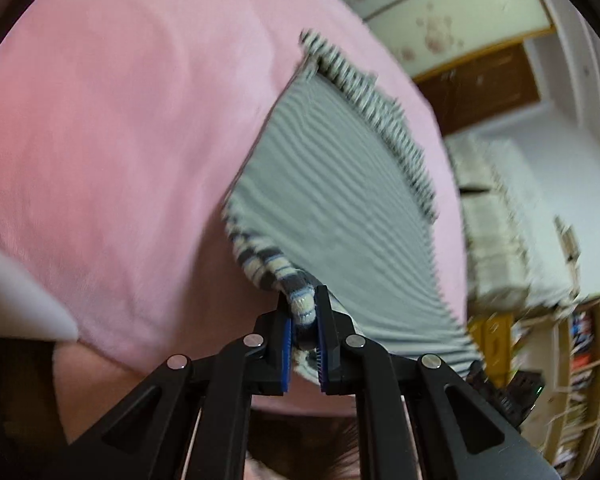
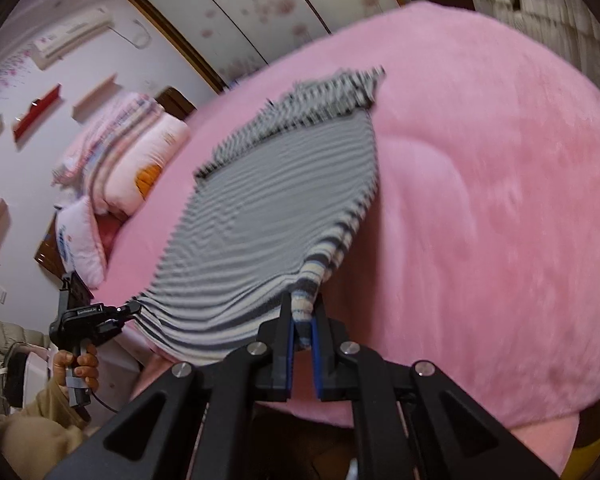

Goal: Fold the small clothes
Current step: 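Lift the hem with both tools and fold it toward the collar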

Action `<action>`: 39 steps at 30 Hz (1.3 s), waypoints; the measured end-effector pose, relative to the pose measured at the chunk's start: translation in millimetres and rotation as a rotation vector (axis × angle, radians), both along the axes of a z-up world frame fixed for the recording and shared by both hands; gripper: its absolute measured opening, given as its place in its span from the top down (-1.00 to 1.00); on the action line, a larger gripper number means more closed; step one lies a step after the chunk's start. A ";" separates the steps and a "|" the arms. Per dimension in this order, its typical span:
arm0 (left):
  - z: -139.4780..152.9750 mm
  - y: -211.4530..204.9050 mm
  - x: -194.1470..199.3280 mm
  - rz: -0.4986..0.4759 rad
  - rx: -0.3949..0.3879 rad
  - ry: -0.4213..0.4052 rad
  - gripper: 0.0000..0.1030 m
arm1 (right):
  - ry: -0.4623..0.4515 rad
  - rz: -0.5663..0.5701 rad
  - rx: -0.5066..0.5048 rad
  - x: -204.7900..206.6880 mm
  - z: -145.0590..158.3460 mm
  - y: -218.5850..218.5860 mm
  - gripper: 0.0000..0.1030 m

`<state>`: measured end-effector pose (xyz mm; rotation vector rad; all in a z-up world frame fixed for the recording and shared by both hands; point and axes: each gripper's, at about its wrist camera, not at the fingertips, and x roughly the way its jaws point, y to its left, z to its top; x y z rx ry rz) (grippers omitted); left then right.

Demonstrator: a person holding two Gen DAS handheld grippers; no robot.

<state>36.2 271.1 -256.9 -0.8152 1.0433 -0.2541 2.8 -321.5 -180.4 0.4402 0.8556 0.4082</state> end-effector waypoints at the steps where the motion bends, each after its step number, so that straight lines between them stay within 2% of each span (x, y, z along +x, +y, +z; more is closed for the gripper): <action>1: 10.8 -1.0 5.6 0.013 -0.006 -0.020 0.86 | -0.026 -0.001 0.002 6.4 11.0 0.2 0.88; 4: 44.6 -8.1 30.9 0.041 -0.010 -0.068 0.86 | -0.086 -0.008 0.006 25.8 37.8 -0.9 0.88; 10: 111.7 -17.7 102.7 0.098 0.060 -0.177 0.86 | -0.192 -0.043 -0.034 82.5 92.1 -5.7 0.88; 15: 142.6 -16.1 156.2 0.123 0.105 -0.213 0.86 | -0.243 -0.071 -0.066 136.5 125.3 -4.8 0.88; 20: 160.7 -21.8 218.4 0.132 0.181 -0.223 0.85 | -0.255 -0.097 -0.094 189.4 137.9 -0.9 0.88; 25: 162.9 -30.0 286.0 0.145 0.221 -0.219 0.85 | -0.216 -0.148 -0.099 255.9 127.2 -0.5 0.88; 29: 151.5 -41.5 339.4 0.155 0.261 -0.204 0.85 | -0.175 -0.191 -0.097 309.4 108.1 -2.1 0.88; 34: 113.8 -57.7 410.3 0.170 0.290 -0.138 0.85 | -0.088 -0.240 -0.063 370.2 68.6 -9.3 0.88; 39: 62.4 -65.5 451.7 0.192 0.321 -0.049 0.81 | 0.019 -0.284 -0.051 419.2 20.9 -12.6 0.87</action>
